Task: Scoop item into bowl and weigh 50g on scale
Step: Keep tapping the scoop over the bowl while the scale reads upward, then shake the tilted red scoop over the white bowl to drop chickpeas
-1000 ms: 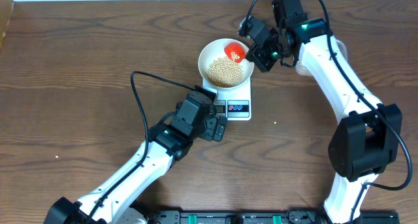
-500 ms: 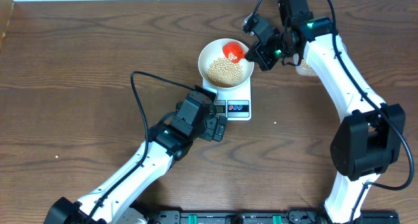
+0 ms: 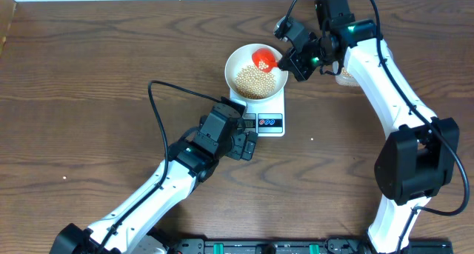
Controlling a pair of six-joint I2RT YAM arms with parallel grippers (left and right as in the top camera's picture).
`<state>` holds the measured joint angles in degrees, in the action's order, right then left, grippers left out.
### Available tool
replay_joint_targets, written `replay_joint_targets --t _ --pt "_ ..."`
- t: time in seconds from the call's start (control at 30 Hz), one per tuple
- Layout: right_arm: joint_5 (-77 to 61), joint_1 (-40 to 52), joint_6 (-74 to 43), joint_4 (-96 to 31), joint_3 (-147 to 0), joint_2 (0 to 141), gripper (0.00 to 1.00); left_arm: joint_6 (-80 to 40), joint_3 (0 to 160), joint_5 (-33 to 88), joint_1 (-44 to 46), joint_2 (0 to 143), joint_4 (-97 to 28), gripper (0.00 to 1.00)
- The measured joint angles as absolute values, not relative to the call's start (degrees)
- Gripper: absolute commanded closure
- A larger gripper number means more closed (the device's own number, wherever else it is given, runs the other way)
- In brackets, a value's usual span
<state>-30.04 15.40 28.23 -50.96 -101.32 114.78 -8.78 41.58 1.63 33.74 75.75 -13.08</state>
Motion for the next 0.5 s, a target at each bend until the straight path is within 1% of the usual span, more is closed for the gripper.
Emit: replay_joint_targets --t 0.5 --pt "-23.14 18.46 31.53 -50.72 -101.32 114.78 0.99 -8.78 41.58 1.63 33.74 75.75 -13.08 0.01"
